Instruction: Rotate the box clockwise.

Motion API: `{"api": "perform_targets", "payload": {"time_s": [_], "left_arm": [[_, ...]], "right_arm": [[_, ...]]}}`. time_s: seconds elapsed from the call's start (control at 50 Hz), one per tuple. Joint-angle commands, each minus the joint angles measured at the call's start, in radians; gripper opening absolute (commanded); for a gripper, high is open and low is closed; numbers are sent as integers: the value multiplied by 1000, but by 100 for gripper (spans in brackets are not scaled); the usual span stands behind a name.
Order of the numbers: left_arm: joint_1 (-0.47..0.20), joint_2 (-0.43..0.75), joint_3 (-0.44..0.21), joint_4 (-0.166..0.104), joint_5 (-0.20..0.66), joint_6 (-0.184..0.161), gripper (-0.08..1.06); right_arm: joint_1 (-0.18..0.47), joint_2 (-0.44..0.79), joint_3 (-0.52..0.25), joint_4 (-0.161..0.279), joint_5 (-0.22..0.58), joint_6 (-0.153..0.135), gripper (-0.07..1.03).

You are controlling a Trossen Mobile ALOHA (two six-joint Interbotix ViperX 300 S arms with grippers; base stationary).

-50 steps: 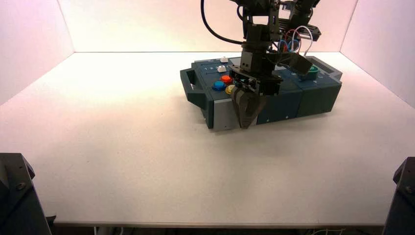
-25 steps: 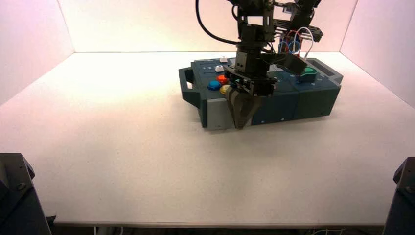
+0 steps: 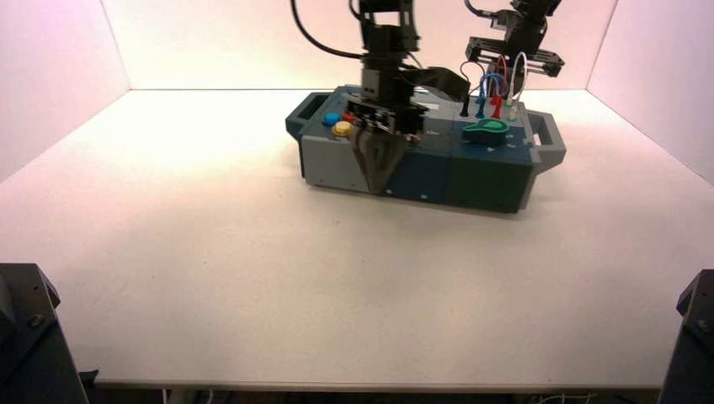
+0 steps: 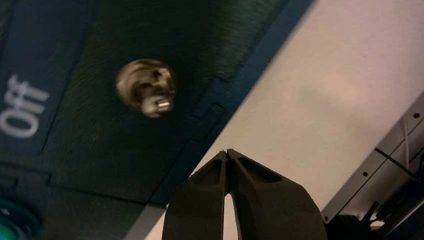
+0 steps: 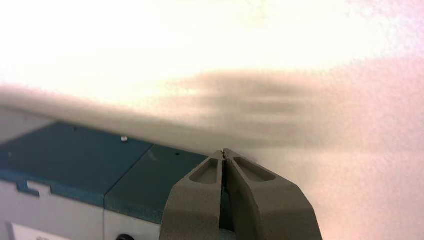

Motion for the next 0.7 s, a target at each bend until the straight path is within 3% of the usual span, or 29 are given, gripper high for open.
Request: {"api": "perform_targets", "payload": {"time_s": [0.02,0.7], "left_arm": [[64,-49,-20,25,-37,-3,-3],[179,-48,-26,32,-69,-2,-3]], "right_arm": [[32,-37,37,5,34,-5,-2],[87,-115,164,8,23,-2,-2]]}}
